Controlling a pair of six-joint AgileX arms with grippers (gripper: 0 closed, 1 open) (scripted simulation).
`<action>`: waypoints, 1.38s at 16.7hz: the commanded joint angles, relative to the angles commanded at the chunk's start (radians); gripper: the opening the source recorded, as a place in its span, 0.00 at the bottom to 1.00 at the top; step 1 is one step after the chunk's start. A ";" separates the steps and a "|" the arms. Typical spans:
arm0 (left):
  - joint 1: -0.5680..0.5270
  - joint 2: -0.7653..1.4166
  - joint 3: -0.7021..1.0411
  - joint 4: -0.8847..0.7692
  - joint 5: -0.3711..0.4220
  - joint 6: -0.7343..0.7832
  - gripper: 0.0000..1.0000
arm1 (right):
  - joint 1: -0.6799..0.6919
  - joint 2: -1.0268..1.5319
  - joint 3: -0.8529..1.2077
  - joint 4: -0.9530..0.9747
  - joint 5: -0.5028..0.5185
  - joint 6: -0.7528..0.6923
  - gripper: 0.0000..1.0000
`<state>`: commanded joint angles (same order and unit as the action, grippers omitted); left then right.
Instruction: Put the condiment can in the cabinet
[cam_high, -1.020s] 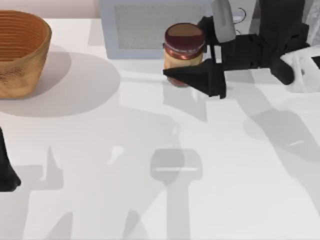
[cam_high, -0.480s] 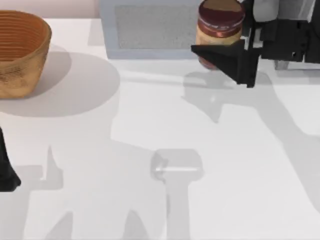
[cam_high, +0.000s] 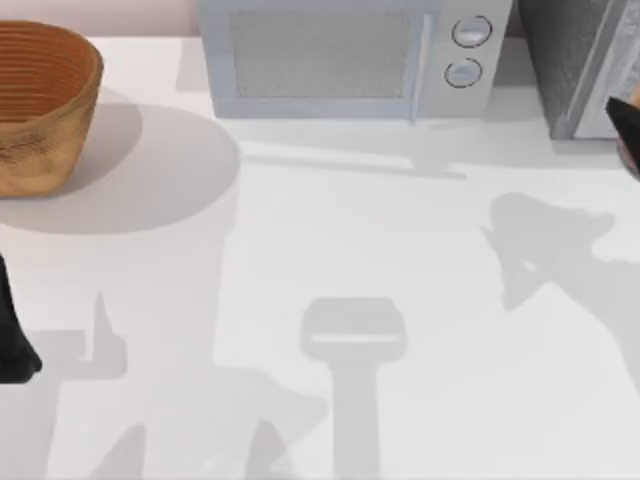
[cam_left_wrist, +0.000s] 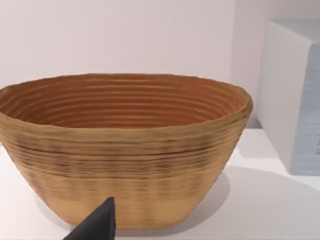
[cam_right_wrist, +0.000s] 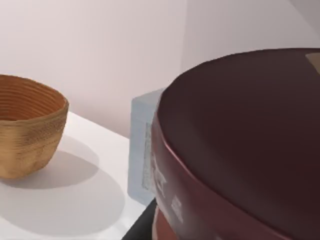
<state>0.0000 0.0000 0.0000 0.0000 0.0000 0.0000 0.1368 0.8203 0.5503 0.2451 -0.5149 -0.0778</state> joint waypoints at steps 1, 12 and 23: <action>0.000 0.000 0.000 0.000 0.000 0.000 1.00 | -0.017 -0.116 -0.067 -0.030 0.063 0.012 0.00; 0.000 0.000 0.000 0.000 0.000 0.000 1.00 | -0.136 -0.818 -0.549 -0.244 0.513 0.078 0.00; 0.000 0.000 0.000 0.000 0.000 0.000 1.00 | -0.122 -0.677 -0.423 -0.329 0.549 0.098 0.00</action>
<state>0.0000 0.0000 0.0000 0.0000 0.0000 0.0000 0.0148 0.1432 0.1274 -0.0839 0.0338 0.0200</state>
